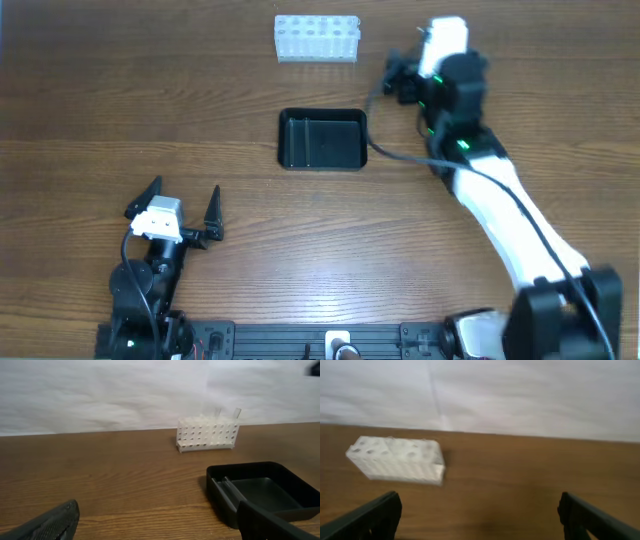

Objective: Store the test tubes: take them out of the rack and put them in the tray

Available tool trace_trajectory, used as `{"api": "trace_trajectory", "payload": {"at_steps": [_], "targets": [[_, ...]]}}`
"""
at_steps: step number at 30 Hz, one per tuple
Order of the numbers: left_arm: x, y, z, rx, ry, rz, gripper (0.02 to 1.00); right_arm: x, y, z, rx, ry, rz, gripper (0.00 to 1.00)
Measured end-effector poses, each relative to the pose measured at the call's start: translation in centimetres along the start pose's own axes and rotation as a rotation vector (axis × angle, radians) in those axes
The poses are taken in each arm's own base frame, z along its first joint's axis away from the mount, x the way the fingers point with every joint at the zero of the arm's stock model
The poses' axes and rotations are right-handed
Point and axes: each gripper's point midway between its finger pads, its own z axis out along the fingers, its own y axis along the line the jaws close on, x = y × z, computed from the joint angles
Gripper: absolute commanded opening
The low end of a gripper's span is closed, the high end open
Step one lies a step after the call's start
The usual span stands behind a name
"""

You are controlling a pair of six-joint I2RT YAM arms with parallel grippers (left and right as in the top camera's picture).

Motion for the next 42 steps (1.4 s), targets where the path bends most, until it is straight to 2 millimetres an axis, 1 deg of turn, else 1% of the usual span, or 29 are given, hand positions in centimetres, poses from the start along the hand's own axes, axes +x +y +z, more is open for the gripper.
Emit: {"api": "trace_trajectory", "payload": {"at_steps": [2, 4, 6, 10, 11, 13, 15, 16, 18, 20, 24, 26, 33, 37, 40, 42], "targets": [[0.0, 0.0, 0.0, 0.000, 0.000, 0.000, 1.000, -0.3, 2.1, 1.6, -0.002, 0.016, -0.011, 0.991], [0.0, 0.0, 0.0, 0.000, 0.000, 0.000, 1.000, -0.9, 4.7, 3.2, -0.005, 0.017, -0.025, 0.993], [0.0, 0.0, 0.0, 0.000, 0.000, 0.000, 1.000, -1.5, 8.0, 4.5, -0.020, 0.008, -0.033, 0.993], [0.0, 0.0, 0.0, 0.000, 0.000, 0.000, 1.000, -2.2, 13.0, 6.0, -0.023, 0.005, -0.051, 0.993], [0.0, 0.0, 0.0, 0.000, 0.000, 0.000, 1.000, -2.3, 14.0, 6.5, -0.011, 0.013, -0.050, 0.989], [0.0, 0.0, 0.0, 0.000, 0.000, 0.000, 0.998, -2.3, 15.2, 7.1, -0.001, 0.019, -0.051, 0.993], [0.0, 0.0, 0.0, 0.000, 0.000, 0.000, 1.000, -2.0, 16.3, 8.0, 0.020, 0.039, -0.044, 0.980], [0.0, 0.0, 0.0, 0.000, 0.000, 0.000, 1.000, -1.6, 16.8, 8.7, 0.034, 0.052, -0.035, 0.980], [0.0, 0.0, 0.0, 0.000, 0.000, 0.000, 1.000, -0.8, 16.8, 9.7, 0.062, 0.082, -0.026, 0.963], [0.0, 0.0, 0.0, 0.000, 0.000, 0.000, 1.000, 0.4, 16.5, 10.9, 0.107, 0.121, -0.007, 0.963], [0.0, 0.0, 0.0, 0.000, 0.000, 0.000, 1.000, 1.8, 15.8, 12.0, 0.149, 0.151, 0.022, 0.963], [0.0, 0.0, 0.0, 0.000, 0.000, 0.000, 1.000, 2.3, 15.2, 12.4, 0.165, 0.162, 0.036, 0.967], [0.0, 0.0, 0.0, 0.000, 0.000, 0.000, 1.000, 1.5, 13.4, 13.7, 0.175, 0.132, 0.092, 0.965], [0.0, 0.0, 0.0, 0.000, 0.000, 0.000, 1.000, 2.2, 12.8, 14.6, 0.182, 0.136, 0.100, 0.965], [0.0, 0.0, 0.0, 0.000, 0.000, 0.000, 1.000, 3.0, 13.2, 15.5, 0.160, 0.132, 0.097, 0.958], [0.0, 0.0, 0.0, 0.000, 0.000, 0.000, 1.000, 3.4, 13.3, 15.8, 0.157, 0.137, 0.095, 0.954]]}}
